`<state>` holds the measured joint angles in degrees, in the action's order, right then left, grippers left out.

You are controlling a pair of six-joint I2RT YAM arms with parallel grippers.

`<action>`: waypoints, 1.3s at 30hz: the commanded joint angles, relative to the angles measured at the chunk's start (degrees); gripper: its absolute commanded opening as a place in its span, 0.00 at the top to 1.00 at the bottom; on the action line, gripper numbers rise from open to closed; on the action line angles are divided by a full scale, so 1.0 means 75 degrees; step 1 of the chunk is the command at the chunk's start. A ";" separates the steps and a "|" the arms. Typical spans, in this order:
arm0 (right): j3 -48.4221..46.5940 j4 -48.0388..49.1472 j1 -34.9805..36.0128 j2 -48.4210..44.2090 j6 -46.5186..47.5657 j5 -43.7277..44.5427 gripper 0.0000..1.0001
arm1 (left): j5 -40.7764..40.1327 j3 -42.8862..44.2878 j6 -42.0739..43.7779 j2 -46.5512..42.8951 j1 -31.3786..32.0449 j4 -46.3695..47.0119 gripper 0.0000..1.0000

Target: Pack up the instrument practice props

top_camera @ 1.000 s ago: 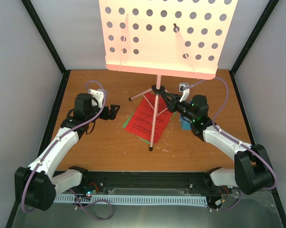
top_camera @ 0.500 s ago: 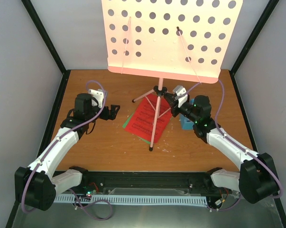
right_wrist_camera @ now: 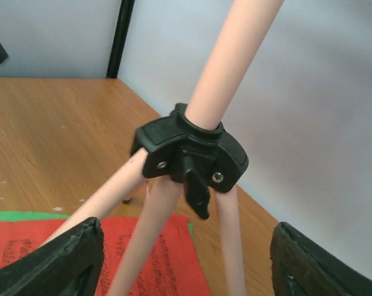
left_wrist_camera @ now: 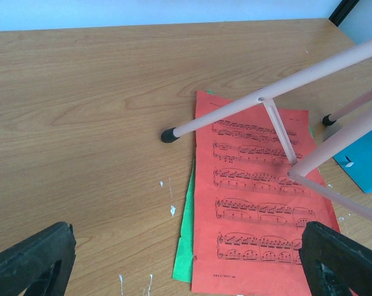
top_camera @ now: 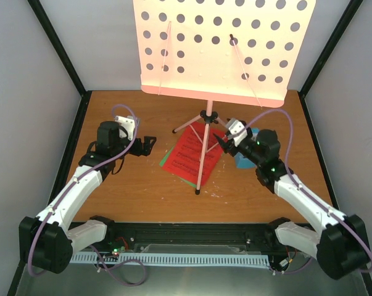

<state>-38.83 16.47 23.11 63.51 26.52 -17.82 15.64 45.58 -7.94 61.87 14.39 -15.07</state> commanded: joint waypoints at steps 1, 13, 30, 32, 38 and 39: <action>0.0885 0.1132 -0.0014 -0.0980 -0.2304 -0.0085 0.24 | 0.0012 0.0250 0.0180 0.0017 -0.0032 -0.0007 0.01; 0.1361 0.1094 -0.0035 -0.1522 -0.9250 0.0894 0.05 | 0.0082 0.0271 0.0163 0.0177 -0.0032 -0.0008 0.01; -0.0036 0.1346 0.0033 0.0113 -1.4746 0.0232 0.08 | 0.0031 0.0277 0.0169 0.0130 -0.0033 -0.0029 0.01; -0.0082 0.1327 0.0068 0.0286 -1.4824 0.0173 0.11 | 0.0031 0.0282 0.0175 0.0124 -0.0033 -0.0029 0.00; -0.0213 0.1338 0.0150 0.0552 -1.4625 0.0124 0.29 | 0.0030 0.0282 0.0169 0.0118 -0.0032 -0.0020 0.01; -0.0241 0.1326 0.0161 0.0572 -1.4583 0.0119 0.36 | 0.0029 0.0285 0.0175 0.0126 -0.0032 -0.0021 0.01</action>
<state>-38.50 25.67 23.75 67.29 -82.61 -16.16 15.90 45.58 -7.94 63.16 14.39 -15.09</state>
